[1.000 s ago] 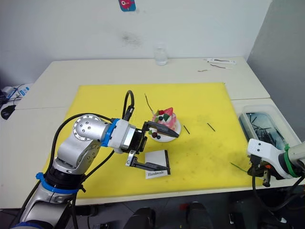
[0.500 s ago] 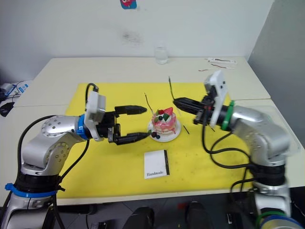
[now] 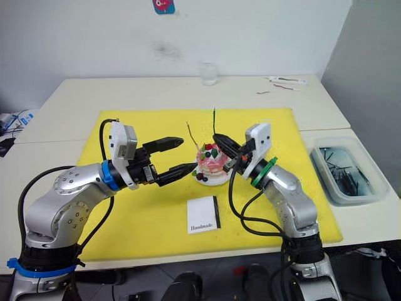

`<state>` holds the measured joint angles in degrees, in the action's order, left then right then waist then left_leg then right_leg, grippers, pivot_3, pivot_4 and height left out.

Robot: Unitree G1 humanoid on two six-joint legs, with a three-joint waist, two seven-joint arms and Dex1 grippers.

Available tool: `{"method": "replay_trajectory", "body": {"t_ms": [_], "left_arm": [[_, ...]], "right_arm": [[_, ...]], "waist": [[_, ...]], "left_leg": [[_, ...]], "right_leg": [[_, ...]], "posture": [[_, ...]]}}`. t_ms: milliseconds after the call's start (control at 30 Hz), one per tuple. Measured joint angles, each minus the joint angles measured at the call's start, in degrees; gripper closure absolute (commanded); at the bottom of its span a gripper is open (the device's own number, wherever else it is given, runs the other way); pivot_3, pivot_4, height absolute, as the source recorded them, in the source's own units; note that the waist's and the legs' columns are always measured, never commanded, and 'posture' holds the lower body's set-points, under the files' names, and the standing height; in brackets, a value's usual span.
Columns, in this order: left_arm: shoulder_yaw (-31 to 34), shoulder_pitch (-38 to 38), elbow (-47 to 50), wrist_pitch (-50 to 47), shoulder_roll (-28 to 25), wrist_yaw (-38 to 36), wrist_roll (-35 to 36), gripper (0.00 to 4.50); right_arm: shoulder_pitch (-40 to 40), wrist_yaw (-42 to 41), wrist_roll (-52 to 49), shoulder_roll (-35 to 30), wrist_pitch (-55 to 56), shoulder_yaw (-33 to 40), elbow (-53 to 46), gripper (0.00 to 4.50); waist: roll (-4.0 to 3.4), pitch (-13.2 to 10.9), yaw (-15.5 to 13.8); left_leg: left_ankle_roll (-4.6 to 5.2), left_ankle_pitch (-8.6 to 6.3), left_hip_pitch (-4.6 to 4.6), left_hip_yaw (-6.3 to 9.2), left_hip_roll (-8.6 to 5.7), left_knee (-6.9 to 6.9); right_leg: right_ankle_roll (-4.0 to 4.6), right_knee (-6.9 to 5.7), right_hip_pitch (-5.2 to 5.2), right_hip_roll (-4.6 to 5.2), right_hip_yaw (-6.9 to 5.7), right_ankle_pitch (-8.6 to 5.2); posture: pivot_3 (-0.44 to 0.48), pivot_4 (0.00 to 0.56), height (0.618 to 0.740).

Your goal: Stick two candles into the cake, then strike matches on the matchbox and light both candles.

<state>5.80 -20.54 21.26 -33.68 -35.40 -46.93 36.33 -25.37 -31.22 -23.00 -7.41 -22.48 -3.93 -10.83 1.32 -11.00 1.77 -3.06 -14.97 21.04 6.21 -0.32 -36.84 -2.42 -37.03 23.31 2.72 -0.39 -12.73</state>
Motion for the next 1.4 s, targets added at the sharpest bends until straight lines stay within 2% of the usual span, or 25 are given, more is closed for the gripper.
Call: {"method": "replay_trajectory", "body": {"t_ms": [467, 1400], "left_arm": [[-0.71, 0.11, -0.11, 0.11, -1.34, -1.21, -0.41, 0.0], [-0.99, -1.04, -1.76, 0.71, -1.73, -2.59, -1.32, 0.0]], "right_arm": [[-0.1, 0.21, 4.09, 1.92, 9.88, -0.64, 9.51, 4.48], [1.89, 0.82, 3.93, 0.84, 9.73, -0.61, 8.34, 4.48]], "waist": [[-0.02, -0.01, 0.0], [-0.02, -0.02, 0.0]], "left_leg": [[0.0, 0.0, -0.05, -0.01, 0.07, 0.14], [0.0, 0.0, -0.05, 0.0, 0.07, 0.23]], "right_leg": [[0.05, 0.06, -0.01, -0.07, 0.03, -0.02], [0.08, 0.11, 0.01, -0.07, 0.02, -0.04]], "posture": [[0.0, 0.15, 0.74], [0.0, 0.15, 0.74]]}}
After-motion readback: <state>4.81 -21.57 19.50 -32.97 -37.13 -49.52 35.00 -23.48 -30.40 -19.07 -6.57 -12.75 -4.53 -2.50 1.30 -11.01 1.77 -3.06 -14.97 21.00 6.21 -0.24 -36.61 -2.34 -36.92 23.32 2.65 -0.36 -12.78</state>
